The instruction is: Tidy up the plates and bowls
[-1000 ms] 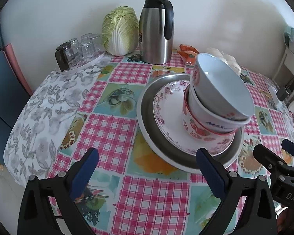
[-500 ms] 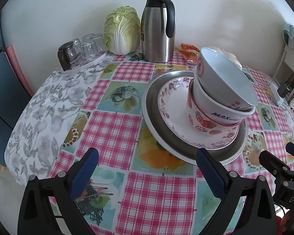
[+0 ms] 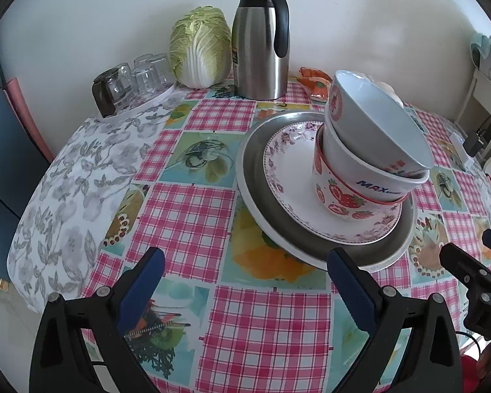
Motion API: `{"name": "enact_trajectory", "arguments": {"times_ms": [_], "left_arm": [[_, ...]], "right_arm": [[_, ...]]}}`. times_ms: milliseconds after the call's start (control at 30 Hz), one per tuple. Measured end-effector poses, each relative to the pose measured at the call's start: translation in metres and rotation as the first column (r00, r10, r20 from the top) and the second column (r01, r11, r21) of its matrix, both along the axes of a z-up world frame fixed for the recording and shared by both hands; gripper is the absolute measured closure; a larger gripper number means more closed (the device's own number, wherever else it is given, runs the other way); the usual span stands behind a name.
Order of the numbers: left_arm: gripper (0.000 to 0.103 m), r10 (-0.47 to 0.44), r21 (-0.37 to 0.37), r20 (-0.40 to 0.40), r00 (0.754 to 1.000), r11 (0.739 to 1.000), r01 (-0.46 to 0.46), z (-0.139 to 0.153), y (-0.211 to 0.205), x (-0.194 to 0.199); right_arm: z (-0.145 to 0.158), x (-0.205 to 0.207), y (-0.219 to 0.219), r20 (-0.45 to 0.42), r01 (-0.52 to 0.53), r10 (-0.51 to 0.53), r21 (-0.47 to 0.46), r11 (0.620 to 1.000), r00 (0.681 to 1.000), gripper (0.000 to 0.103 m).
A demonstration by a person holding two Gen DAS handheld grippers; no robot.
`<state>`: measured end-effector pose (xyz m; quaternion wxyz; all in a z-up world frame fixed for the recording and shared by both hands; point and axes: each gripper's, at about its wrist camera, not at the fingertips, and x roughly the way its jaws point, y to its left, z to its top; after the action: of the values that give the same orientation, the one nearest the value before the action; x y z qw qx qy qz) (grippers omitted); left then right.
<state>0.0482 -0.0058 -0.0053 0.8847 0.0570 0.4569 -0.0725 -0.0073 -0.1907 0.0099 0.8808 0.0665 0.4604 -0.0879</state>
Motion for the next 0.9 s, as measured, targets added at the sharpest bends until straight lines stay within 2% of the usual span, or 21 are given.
{"name": "enact_trajectory", "arguments": {"times_ms": [900], "left_arm": [[0.004, -0.009, 0.01, -0.019, 1.0, 1.0, 0.009, -0.0067, 0.0014, 0.0035]], "right_arm": [[-0.0024, 0.0022, -0.0034, -0.009, 0.001, -0.001, -0.02, 1.0, 1.0, 0.0]]}}
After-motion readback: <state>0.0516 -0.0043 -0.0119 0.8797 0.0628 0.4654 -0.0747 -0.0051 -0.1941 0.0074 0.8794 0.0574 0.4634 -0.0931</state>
